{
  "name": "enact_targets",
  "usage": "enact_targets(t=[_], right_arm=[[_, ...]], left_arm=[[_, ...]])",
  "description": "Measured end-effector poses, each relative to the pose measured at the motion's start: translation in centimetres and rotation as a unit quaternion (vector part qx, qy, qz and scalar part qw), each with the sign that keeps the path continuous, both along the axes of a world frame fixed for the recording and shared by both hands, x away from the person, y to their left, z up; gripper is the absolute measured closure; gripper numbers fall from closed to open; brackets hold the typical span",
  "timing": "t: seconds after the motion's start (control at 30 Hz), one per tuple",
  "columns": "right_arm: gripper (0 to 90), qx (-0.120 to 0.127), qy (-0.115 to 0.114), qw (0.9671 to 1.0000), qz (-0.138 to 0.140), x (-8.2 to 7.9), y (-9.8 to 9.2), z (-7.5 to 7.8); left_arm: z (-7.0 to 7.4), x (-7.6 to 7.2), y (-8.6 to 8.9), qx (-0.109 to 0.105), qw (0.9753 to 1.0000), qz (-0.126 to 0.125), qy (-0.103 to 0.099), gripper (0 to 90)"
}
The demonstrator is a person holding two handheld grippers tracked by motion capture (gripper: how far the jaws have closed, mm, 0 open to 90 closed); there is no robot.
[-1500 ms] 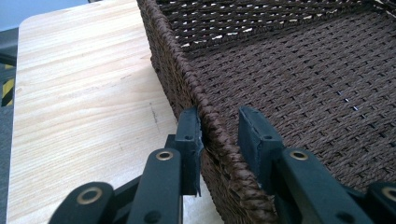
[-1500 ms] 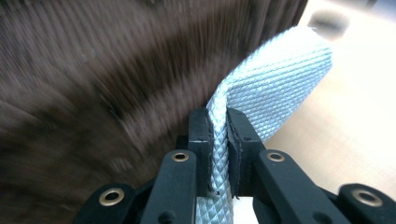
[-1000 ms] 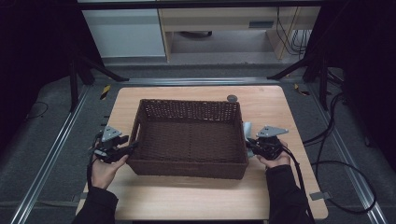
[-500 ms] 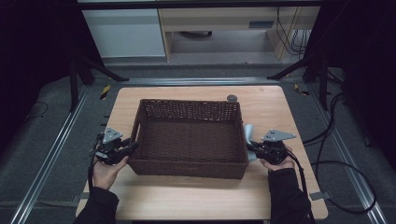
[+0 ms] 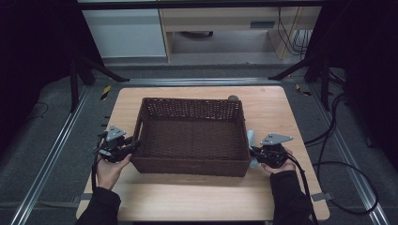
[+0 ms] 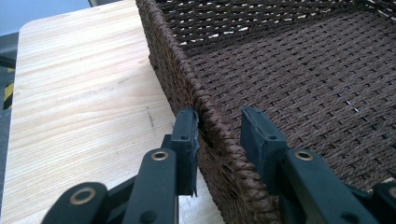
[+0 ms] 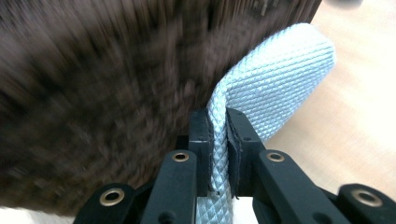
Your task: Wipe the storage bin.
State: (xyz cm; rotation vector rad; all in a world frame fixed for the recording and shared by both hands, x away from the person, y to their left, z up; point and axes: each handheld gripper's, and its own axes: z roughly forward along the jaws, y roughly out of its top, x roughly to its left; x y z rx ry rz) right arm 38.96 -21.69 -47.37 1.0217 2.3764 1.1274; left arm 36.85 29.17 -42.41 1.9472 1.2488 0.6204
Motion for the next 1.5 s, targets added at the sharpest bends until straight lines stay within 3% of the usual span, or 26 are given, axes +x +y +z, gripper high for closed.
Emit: enact_targets(t=[0.1,0.17,0.3,0.4,0.5,0.6,0.7,0.93,1.0,1.07,1.2,1.3,1.4,1.5], right_arm=[[82.2,-0.018,0.029,0.9994,0.004,0.2,0.4,-1.4],[82.1,-0.023,0.03,0.9993,0.006,0.1,0.6,-1.4],[82.1,0.014,-0.008,0.9999,-0.002,-0.8,0.0,0.6],[82.1,0.049,-0.059,0.997,-0.003,-1.8,-0.6,3.2],[82.2,0.048,-0.079,0.9957,0.009,-2.7,-0.6,4.4],[82.2,0.028,-0.06,0.9977,0.012,-2.9,-0.1,3.5],[82.2,0.009,-0.027,0.9995,0.01,-2.7,0.1,1.7],[82.1,-0.003,0.03,0.9995,0.003,-2.3,0.2,-1.3],[82.1,-0.007,0.028,0.9996,0.007,-2.4,0.3,-1.2],[82.1,0.007,0.012,0.9999,0.007,-2.6,0.2,-0.4],[82.1,0.052,-0.044,0.9977,0.004,-3.2,-0.5,2.4],[82.1,0.064,-0.069,0.9955,0.01,-3.8,-0.7,3.9],[82.2,0.057,-0.067,0.9961,0.009,-4.1,-0.7,3.6],[82.3,0.032,-0.031,0.999,0.008,-3.9,-0.6,1.8]], left_arm=[[0.0,-0.1,0.0,0.001,1.0,-0.003,-0.006,64.2],[0.1,-0.2,0.0,0.005,0.9999,0.001,-0.011,59.7],[0.4,-0.4,0.2,-0.004,0.9999,-0.006,-0.014,54.4],[0.1,-0.3,0.3,-0.003,0.9999,-0.011,-0.007,57.0],[0.0,-0.2,0.0,0.006,0.9999,-0.012,-0.004,62.6],[0.0,-0.1,0.0,0.009,0.9999,-0.008,-0.006,64.4],[0.0,-0.2,-0.1,0.011,0.9999,-0.004,-0.007,65.3],[-0.1,-0.2,-0.1,0.002,1.0,0.004,-0.007,66.2],[-0.1,-0.2,-0.1,0.003,1.0,0.004,-0.007,66.4],[-0.1,-0.1,-0.2,0.002,1.0,0.006,-0.006,66.4],[-0.1,0.3,-0.3,0.001,0.9999,0.008,-0.007,66.4],[-0.2,0.5,-0.2,-0.003,0.9999,0.008,-0.006,66.3],[-0.1,0.5,-0.3,-0.001,0.9999,0.007,-0.007,66.2],[-0.2,0.5,-0.2,-0.003,1.0,0.006,-0.007,66.0]])
